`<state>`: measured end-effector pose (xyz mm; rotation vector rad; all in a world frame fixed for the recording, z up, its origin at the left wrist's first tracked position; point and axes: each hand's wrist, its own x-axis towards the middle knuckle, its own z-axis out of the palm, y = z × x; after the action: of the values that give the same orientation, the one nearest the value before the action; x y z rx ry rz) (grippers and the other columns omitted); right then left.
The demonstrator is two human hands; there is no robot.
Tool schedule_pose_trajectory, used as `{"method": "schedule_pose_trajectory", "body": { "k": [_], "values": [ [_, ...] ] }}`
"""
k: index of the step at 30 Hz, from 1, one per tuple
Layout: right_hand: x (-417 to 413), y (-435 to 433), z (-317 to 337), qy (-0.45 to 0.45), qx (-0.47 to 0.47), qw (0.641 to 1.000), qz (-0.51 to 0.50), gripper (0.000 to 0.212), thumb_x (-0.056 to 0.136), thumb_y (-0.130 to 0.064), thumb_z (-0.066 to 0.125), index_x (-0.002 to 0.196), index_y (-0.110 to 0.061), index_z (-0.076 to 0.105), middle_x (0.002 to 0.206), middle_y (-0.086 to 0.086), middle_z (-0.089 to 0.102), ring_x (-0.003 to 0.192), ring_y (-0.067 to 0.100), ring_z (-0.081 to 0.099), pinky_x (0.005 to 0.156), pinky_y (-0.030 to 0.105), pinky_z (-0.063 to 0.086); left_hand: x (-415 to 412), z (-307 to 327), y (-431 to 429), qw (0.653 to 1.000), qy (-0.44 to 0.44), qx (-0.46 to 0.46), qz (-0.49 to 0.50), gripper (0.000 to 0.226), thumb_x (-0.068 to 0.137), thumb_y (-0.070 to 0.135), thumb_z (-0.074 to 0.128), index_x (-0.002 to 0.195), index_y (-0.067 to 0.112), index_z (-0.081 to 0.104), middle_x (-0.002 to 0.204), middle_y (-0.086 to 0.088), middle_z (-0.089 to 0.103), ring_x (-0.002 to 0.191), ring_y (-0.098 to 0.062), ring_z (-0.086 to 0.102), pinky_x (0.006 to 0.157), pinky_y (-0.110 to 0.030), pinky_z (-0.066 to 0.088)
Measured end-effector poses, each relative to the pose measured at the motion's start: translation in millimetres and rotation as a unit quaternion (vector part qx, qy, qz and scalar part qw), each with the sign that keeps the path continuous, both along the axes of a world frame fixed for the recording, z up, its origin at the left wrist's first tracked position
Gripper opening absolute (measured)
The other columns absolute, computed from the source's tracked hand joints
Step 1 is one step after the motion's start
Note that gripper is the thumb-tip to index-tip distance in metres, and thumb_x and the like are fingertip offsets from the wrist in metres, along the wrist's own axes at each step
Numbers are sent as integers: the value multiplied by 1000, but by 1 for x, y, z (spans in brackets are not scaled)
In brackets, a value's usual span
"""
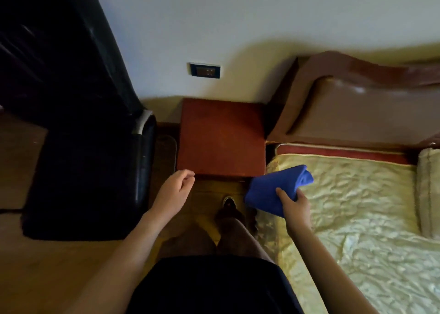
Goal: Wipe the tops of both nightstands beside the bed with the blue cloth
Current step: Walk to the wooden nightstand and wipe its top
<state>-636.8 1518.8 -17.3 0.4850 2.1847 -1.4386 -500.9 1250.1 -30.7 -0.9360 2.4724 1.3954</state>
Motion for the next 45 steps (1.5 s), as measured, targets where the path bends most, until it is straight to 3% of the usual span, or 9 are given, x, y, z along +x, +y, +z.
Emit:
{"method": "schedule_pose_trajectory", "body": {
  "k": [8,12,19,24,28,30,33,37,45],
  "values": [
    [-110,-68,-77,9,7,995,102,51,84,-16,70,130,-13,49,119,9,64,103,27,64,88,44,55,-64,-75,-19,992,-30,-8,121,37,100,34,41,130,16,55,126,0,59,109,-6,51,93,-23,40],
    [-136,-107,-134,-21,-46,989,138,38,88,-12,67,123,-14,53,99,-5,64,81,6,67,60,14,53,-94,-138,-35,991,-41,-15,127,40,100,36,41,133,17,53,130,2,58,114,-6,52,99,-26,41],
    [-148,-151,-243,-30,-113,977,177,26,89,-17,68,111,-28,58,101,-10,68,81,-1,68,62,11,53,-129,-246,-70,992,-25,-80,91,39,99,35,42,131,16,54,128,0,58,119,-11,53,103,-32,44],
    [-141,-136,-298,-19,-37,989,139,23,90,-15,66,110,-16,56,96,-4,64,79,4,65,51,4,45,-133,-293,-87,979,-9,-200,23,40,99,34,43,131,14,53,132,-4,57,127,-18,48,107,-31,39],
    [-139,-117,-303,41,97,986,128,40,86,-25,69,122,-13,56,113,10,67,101,27,65,70,21,48,-126,-313,-100,970,-21,-241,33,49,97,36,46,142,15,43,145,-8,44,137,-22,36,111,-38,36],
    [-140,-114,-301,163,205,947,187,57,83,-34,65,131,-7,50,125,18,60,116,35,55,91,35,44,-123,-320,-109,968,-34,-239,63,55,97,38,46,147,18,34,149,-10,38,139,-24,32,111,-40,36],
    [-141,-125,-305,313,266,824,390,66,85,-44,54,141,-12,45,144,17,45,136,37,36,111,47,31,-122,-330,-120,975,-52,-178,119,62,98,42,42,151,18,22,153,-10,33,141,-25,32,112,-39,33],
    [-148,-152,-335,322,304,669,597,70,90,-63,35,151,-29,29,159,3,28,150,28,14,121,52,14,-119,-352,-128,981,-54,-46,180,64,98,51,32,152,20,19,151,-5,40,136,-22,43,111,-36,37],
    [-140,-226,-364,400,260,577,663,73,91,-64,34,153,-26,26,161,-2,22,150,30,10,121,52,10,-111,-364,-131,977,-9,-36,210,54,98,50,37,145,22,36,124,2,64,102,-11,64,86,-27,53]
  ]
}}
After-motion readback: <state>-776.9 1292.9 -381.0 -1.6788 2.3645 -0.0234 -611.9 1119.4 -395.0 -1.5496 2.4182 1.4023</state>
